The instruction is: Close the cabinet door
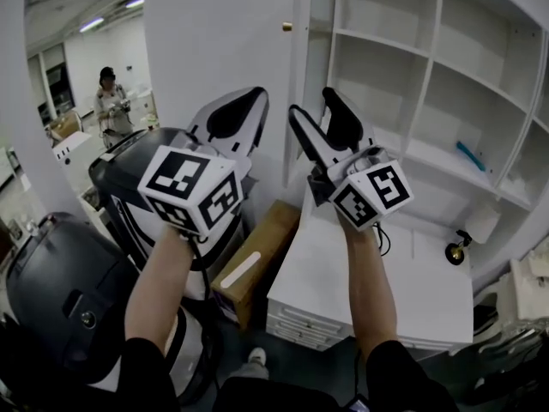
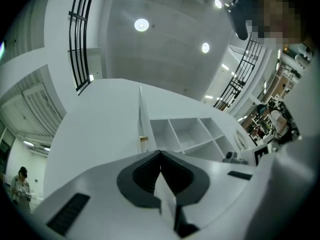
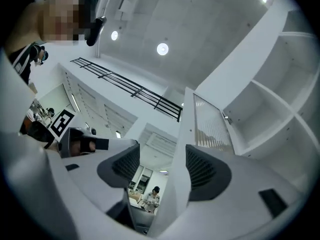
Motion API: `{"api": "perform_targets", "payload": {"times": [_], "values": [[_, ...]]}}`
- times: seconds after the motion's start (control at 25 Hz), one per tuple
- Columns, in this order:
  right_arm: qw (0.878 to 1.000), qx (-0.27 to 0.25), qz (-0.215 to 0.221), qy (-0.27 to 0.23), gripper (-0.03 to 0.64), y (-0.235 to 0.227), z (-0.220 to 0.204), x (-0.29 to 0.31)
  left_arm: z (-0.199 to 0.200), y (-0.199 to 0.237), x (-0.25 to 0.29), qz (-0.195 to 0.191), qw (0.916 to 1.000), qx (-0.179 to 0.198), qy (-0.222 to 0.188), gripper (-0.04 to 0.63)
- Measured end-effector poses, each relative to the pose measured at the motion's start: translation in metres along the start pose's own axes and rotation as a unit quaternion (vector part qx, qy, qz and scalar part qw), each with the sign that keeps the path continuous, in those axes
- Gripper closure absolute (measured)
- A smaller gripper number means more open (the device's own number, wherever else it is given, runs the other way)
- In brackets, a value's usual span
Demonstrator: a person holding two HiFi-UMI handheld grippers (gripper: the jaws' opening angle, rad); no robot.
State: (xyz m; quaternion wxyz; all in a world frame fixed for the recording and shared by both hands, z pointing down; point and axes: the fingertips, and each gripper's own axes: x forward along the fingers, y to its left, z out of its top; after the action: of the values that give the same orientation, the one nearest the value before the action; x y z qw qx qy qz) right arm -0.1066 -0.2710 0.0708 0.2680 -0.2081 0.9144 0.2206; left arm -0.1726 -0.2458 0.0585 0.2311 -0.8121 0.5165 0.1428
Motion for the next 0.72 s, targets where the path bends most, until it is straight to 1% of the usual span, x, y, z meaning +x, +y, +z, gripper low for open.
{"api": "perform_targets", "payload": {"times": [0.08,0.16,0.2,0.28,0.36,0.4,0.56,0.64,0.72], "values": [[0.999,-0.030,-0.011,0.003,0.336,-0.006,0.000,0.008,-0.004,0.012,0.007,0.004,1.0000,0.005,0.001,0.583],[0.996,-0.076,-0.032,0.019,0.337,-0.013,-0.004,0.016,-0.007,0.024,0.015,0.007,0.9999,0.009,0.001,0.583],[0.993,-0.101,-0.045,0.030,0.353,-0.016,-0.006,0.020,-0.008,0.029,0.020,0.007,0.9999,0.015,0.001,0.583],[0.984,-0.152,-0.067,0.062,0.390,-0.019,-0.014,0.027,-0.009,0.036,0.030,0.000,0.9996,0.029,-0.002,0.583],[0.975,-0.191,-0.082,0.079,0.484,-0.021,-0.019,0.033,-0.007,0.041,0.041,-0.013,0.9992,0.035,-0.011,0.583],[0.973,-0.199,-0.091,0.076,0.500,-0.022,-0.020,0.035,-0.005,0.044,0.046,-0.021,0.9989,0.037,-0.018,0.583],[0.972,-0.188,-0.129,0.056,0.495,-0.025,-0.017,0.040,0.002,0.052,0.065,-0.045,0.9966,0.058,-0.039,0.583],[0.970,-0.194,-0.136,0.053,0.495,-0.024,-0.019,0.041,0.003,0.057,0.074,-0.056,0.9954,0.063,-0.045,0.583],[0.969,-0.198,-0.139,0.050,0.495,-0.023,-0.019,0.044,0.006,0.064,0.081,-0.069,0.9935,0.066,-0.062,0.583]]}}
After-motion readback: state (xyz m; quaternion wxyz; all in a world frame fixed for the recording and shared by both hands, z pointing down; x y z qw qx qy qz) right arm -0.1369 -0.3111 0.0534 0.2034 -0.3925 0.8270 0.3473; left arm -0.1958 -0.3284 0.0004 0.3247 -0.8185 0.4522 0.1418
